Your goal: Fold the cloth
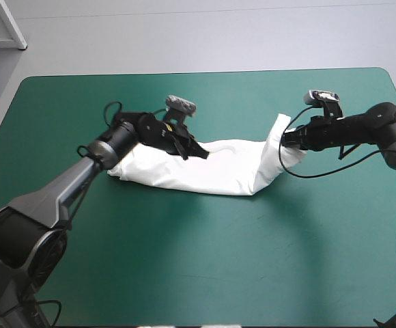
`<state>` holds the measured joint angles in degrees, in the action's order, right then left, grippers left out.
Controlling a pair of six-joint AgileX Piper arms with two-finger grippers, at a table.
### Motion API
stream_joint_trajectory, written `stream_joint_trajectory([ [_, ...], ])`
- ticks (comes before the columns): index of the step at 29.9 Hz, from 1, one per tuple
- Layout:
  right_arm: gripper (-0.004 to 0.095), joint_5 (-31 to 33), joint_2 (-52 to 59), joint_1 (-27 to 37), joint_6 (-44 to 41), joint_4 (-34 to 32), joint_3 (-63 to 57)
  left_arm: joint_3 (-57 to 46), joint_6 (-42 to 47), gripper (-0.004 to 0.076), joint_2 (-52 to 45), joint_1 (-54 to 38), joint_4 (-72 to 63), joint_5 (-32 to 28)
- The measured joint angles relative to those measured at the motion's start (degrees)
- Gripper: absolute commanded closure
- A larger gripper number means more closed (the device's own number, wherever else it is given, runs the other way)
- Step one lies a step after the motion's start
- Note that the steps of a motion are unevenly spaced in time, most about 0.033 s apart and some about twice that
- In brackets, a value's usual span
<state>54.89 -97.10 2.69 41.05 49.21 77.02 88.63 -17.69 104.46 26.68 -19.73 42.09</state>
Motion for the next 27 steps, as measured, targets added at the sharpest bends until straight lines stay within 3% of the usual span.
stream_joint_trajectory([
  [12, 0.0907, -2.65, -4.26, -21.01, -8.69, -6.21, 19.71, 8.07, 0.00, 0.0703, -18.41, -19.13, 8.34, 12.96],
  [18, 0.0907, -1.11, -16.34, -29.73, -14.82, -11.05, 36.10, 8.14, 0.00, 0.0703, -21.76, -22.17, 9.35, 16.32],
  [25, 0.0905, 5.33, -33.67, -36.05, -21.26, -15.79, 55.77, 8.14, 0.00, 0.0703, -21.87, -22.35, 9.80, 17.78],
  [27, 0.0867, 6.13, -37.56, -37.69, -22.51, -17.64, 60.76, 8.14, 0.00, 0.0703, -21.87, -22.35, 9.86, 17.77],
])
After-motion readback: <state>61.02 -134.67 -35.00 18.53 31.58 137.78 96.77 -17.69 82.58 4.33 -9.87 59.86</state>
